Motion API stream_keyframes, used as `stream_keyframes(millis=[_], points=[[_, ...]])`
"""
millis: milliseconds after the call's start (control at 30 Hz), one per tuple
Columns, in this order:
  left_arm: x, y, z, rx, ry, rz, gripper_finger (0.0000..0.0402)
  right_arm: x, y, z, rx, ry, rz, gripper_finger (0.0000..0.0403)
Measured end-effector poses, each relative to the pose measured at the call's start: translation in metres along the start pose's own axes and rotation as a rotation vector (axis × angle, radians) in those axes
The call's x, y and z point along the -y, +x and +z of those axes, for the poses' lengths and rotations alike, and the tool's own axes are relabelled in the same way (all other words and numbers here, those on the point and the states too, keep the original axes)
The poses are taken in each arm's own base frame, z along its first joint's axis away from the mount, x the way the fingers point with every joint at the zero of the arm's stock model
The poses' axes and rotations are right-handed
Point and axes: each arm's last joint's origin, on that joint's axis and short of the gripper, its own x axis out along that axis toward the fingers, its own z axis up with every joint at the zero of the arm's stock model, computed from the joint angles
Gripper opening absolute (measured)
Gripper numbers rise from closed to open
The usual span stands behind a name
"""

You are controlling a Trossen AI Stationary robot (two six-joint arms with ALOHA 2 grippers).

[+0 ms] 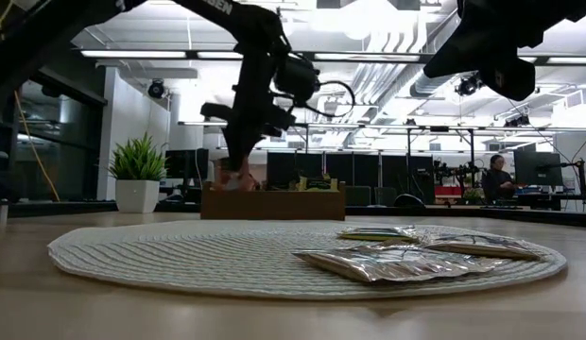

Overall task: Pick & Place Tea
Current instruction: Put the orange tea bag into the left section of the wooden organizer

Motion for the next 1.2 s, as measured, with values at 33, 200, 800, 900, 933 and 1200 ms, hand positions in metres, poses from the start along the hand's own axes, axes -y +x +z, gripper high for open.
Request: stream_keyframes(millis=[33, 200, 800, 900, 933, 1200], points=[[0.0, 0.002, 0.001, -0.004, 0.006, -0.004, 0.0, 0.0, 0.0, 0.0, 0.0, 0.001, 0.0, 0.0], [0.002, 0.003, 0.003, -0.005, 0.021, -0.006, 0.0, 0.0, 0.0, 0.0, 0.0, 0.0, -0.002, 0.0], [0.0, 0.028, 0.011, -0.057, 0.032, -0.081, 0.0, 0.001, 0.0, 0.0, -0.004, -0.008, -0.006, 0.0], [-0.001, 0.03, 0.013, -0.054, 0.03, -0.07, 0.0, 0.001, 0.0, 0.0, -0.005, -0.009, -0.006, 0.0], [-0.002, 0.03, 0.014, -0.052, 0.029, -0.068, 0.0, 0.001, 0.0, 0.0, -0.005, -0.01, -0.006, 0.0], [-0.004, 0.03, 0.014, -0.072, 0.006, -0.024, 0.0023, 0.001, 0.0, -0.001, -0.009, -0.016, -0.005, 0.0]])
